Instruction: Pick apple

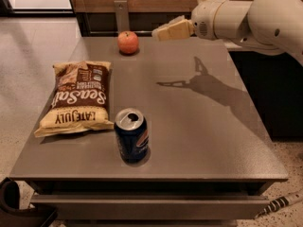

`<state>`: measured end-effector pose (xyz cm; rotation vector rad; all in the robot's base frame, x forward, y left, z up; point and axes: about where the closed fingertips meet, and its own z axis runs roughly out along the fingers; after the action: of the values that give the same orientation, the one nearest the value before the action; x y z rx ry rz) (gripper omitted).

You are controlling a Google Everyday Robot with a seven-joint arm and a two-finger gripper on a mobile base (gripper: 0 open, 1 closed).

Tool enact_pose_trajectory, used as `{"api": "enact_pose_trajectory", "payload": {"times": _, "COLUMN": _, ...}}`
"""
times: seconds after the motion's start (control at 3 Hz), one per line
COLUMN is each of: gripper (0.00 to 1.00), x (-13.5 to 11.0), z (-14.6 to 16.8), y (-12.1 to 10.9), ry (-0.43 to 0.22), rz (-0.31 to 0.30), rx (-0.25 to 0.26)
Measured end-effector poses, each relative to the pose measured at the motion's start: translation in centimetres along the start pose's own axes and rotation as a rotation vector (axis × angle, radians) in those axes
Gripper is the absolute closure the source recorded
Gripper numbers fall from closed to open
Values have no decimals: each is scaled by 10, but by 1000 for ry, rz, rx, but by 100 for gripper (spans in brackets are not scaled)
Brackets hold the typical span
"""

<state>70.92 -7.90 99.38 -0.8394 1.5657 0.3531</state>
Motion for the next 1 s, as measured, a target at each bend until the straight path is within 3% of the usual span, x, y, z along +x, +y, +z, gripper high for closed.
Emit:
{"api": "enact_pose_trajectory", "payload": {"times": 0.67, "gripper": 0, "x": 28, "z": 103, "y": 19, "ry": -60, "rz": 98, "rx": -115}}
{"api": "enact_pose_trajectory", "payload": {"times": 1.0, "gripper": 0, "x": 42, "z": 140, "y": 39, "ry": -45, "rz": 129, "rx": -176}}
